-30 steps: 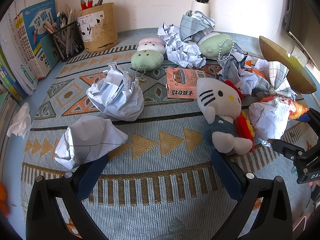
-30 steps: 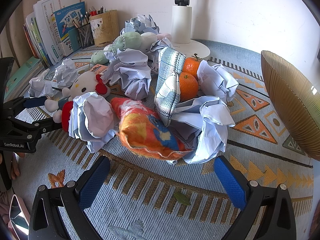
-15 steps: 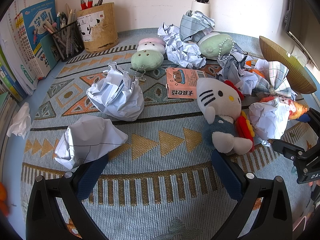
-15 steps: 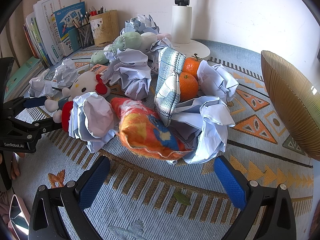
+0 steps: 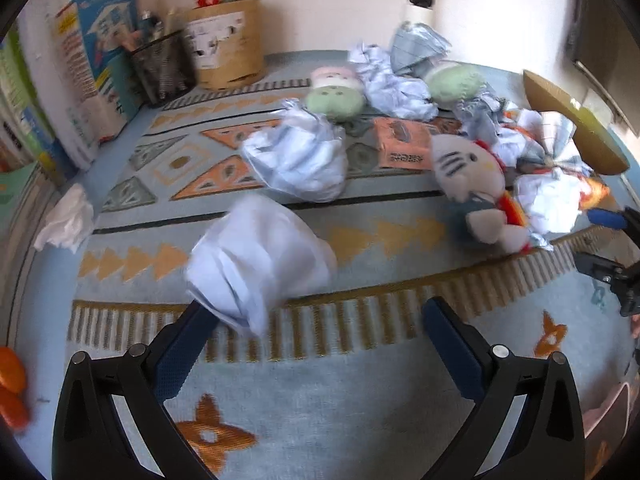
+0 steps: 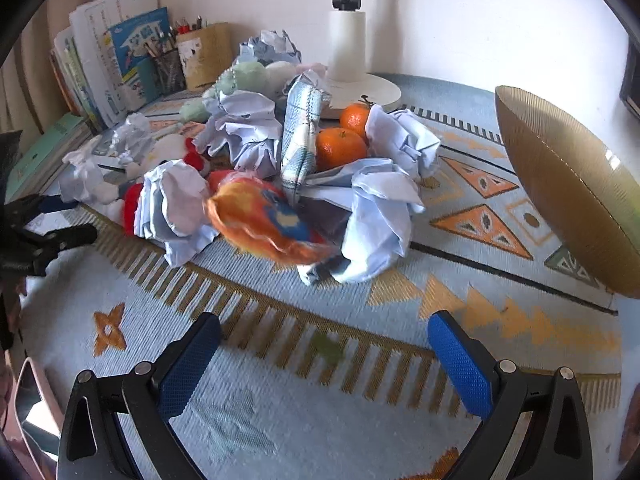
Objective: Organize objects
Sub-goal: 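Grasp a crumpled paper ball with the left tool while the right tool grasps another, then carry both paper balls over the woven bowl and open both tools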
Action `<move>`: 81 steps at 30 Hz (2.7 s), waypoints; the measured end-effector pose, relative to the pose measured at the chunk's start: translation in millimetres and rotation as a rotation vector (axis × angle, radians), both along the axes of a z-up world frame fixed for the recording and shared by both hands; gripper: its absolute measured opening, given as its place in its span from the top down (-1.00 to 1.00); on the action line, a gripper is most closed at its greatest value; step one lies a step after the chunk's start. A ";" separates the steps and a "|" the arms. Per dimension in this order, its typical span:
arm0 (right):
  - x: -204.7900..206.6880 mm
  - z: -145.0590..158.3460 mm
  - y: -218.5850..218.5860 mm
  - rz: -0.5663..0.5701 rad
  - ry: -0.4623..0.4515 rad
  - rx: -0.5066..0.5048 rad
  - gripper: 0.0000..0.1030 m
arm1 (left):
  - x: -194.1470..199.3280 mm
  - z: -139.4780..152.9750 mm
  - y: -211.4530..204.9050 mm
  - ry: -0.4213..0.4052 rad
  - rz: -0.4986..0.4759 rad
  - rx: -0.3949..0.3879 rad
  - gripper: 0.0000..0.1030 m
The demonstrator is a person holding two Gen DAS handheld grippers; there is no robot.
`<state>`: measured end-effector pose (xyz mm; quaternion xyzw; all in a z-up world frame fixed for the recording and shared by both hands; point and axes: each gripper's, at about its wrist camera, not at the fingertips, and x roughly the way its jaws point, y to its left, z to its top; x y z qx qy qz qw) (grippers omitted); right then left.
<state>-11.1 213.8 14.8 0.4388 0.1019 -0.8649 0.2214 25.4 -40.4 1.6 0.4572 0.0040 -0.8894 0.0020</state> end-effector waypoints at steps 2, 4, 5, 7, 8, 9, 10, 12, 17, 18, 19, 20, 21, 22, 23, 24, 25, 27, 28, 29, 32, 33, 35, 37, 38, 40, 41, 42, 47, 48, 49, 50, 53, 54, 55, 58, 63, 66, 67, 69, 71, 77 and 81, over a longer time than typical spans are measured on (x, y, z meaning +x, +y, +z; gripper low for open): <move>1.3 -0.5 -0.5 -0.007 0.004 0.019 -1.00 | -5.3 -0.4 -1.3 0.002 -0.014 -0.006 -1.00; 3.9 0.1 -0.2 -0.007 0.005 0.020 -1.00 | -10.9 -1.0 -3.4 -0.003 -0.030 -0.005 -1.00; 4.5 0.3 -0.5 -0.005 0.005 0.018 -1.00 | -13.5 -0.8 -4.8 -0.015 -0.037 0.000 -1.00; 5.4 0.5 0.6 -0.005 0.005 0.015 -1.00 | -14.7 0.1 -9.2 -0.034 -0.019 0.001 -1.00; 5.3 0.5 0.7 -0.005 0.004 0.014 -1.00 | -12.8 0.2 -12.7 -0.037 -0.002 0.004 -0.99; 5.4 0.5 0.9 -0.005 0.004 0.013 -1.00 | -9.2 0.6 -17.9 -0.032 0.010 0.013 -0.99; 5.4 0.6 1.1 -0.005 0.004 0.013 -1.00 | -5.7 0.5 -21.2 -0.027 0.018 0.016 -0.99; 5.3 0.9 2.3 -0.005 0.003 0.005 -1.00 | 0.7 -1.0 -28.2 -0.017 0.042 0.006 -0.99; -0.6 9.8 32.0 -0.134 0.029 -0.093 -1.00 | 1.9 -1.1 -35.0 0.009 0.061 0.028 -0.99; -3.9 13.5 43.9 -0.182 0.037 -0.144 -1.00 | -1.6 -1.1 -32.4 0.009 0.059 0.019 -0.99; -7.3 16.2 52.2 -0.215 0.035 -0.192 -1.00 | -5.8 -2.0 -29.7 0.008 0.054 0.010 -0.99; -13.0 19.7 60.7 -0.238 0.025 -0.270 -1.00 | -10.4 -2.7 -25.5 0.008 0.054 -0.009 -1.00; -16.9 21.9 64.6 -0.242 0.024 -0.319 -1.00 | -12.9 -1.8 -23.7 0.010 0.052 -0.002 -0.99; -21.0 24.0 66.6 -0.249 0.029 -0.351 -1.00 | -16.1 -1.5 -21.3 0.010 0.053 0.001 -0.99; -26.5 25.3 65.3 -0.256 0.038 -0.357 -1.00 | -19.5 -2.2 -18.9 0.008 0.052 0.000 -1.00; -31.5 25.5 60.8 -0.256 0.038 -0.352 -1.00 | -21.3 -2.1 -17.9 0.008 0.055 -0.004 -1.00; -36.0 24.1 57.4 -0.251 0.033 -0.353 -1.00 | -23.0 -2.0 -18.5 0.009 0.056 -0.002 -1.00; -44.2 18.3 49.8 -0.237 0.009 -0.375 -0.90 | -24.6 -2.3 -18.7 0.008 0.058 0.001 -1.00; -48.1 14.2 46.4 -0.222 -0.006 -0.388 -0.68 | -25.0 -2.2 -18.6 0.008 0.057 0.001 -1.00; -51.8 7.5 40.9 -0.194 -0.033 -0.406 -0.57 | -25.4 -1.9 -19.0 0.008 0.056 0.003 -0.99; -55.2 6.3 41.6 -0.129 -0.050 -0.559 0.27 | -21.6 3.9 -18.1 0.055 0.015 0.043 -0.08; -55.2 4.8 42.9 -0.145 -0.056 -0.562 0.28 | -20.1 5.7 -17.0 0.070 -0.015 0.068 -0.09; -52.8 6.2 48.6 -0.176 -0.036 -0.587 0.30 | -20.4 5.1 -15.5 0.070 -0.019 0.060 -0.09; -46.3 10.7 57.4 -0.194 0.009 -0.634 0.30 | -19.4 7.3 -15.7 0.085 -0.020 0.061 -0.09; -41.1 13.2 63.7 -0.216 0.044 -0.656 0.30 | -17.0 9.9 -16.9 0.106 -0.016 0.064 -0.09; -36.8 15.5 69.1 -0.239 0.079 -0.680 0.30 | -11.1 14.3 -18.0 0.141 0.004 0.059 -0.09; -35.8 16.4 70.1 -0.241 0.088 -0.689 0.30 | -9.3 15.5 -18.0 0.151 0.010 0.056 -0.10; -36.0 17.0 69.3 -0.243 0.092 -0.687 0.30 | -8.4 16.4 -18.6 0.158 0.017 0.050 -0.10; -40.5 15.1 67.3 -0.231 0.061 -0.676 0.30 | -1.7 21.3 -8.7 0.189 0.004 -0.008 -0.10; -41.6 14.6 67.5 -0.232 0.059 -0.676 0.30 | -0.2 22.9 -5.3 0.199 -0.009 -0.020 -0.10; -41.2 14.8 68.5 -0.236 0.061 -0.673 0.30 | 0.2 24.7 -3.3 0.208 -0.019 -0.024 -0.10; -40.4 15.9 68.1 -0.235 0.064 -0.660 0.30 | -0.4 26.3 -1.2 0.208 -0.030 -0.017 -0.10; -36.7 25.3 63.3 -0.190 0.079 -0.603 0.30 | -4.3 38.0 11.5 0.198 -0.064 -0.001 -0.11; -36.1 30.1 63.7 -0.175 0.085 -0.604 0.30 | -6.8 46.0 17.9 0.211 -0.078 -0.011 -0.11; -35.8 36.0 65.1 -0.164 0.092 -0.607 0.30 | -10.0 55.0 24.8 0.224 -0.094 -0.020 -0.11; -38.8 58.2 75.7 -0.149 0.122 -0.623 0.30 | -23.0 81.9 45.3 0.260 -0.148 0.001 -0.12; -56.0 93.0 103.6 -0.165 0.162 -0.629 0.30 | -58.4 116.2 93.2 0.291 -0.242 0.003 -0.12; -70.7 108.6 127.8 -0.219 0.177 -0.625 0.30 | -83.7 129.0 135.5 0.302 -0.325 0.000 -0.13; -75.0 112.8 136.5 -0.242 0.180 -0.624 0.30 | -93.2 131.8 150.2 0.304 -0.352 0.009 -0.13; -86.1 119.7 156.3 -0.299 0.187 -0.609 0.30 | -113.2 134.9 180.6 0.294 -0.404 0.023 -0.13; -97.8 123.7 174.5 -0.357 0.180 -0.583 0.30 | -132.1 135.9 210.8 0.282 -0.454 0.041 -0.13; -123.0 116.7 207.4 -0.439 0.142 -0.523 0.30 | -179.8 120.7 293.3 0.218 -0.573 0.054 -0.14; -129.1 109.1 224.6 -0.500 0.125 -0.491 0.30 | -197.7 104.2 333.0 0.167 -0.615 0.037 -0.14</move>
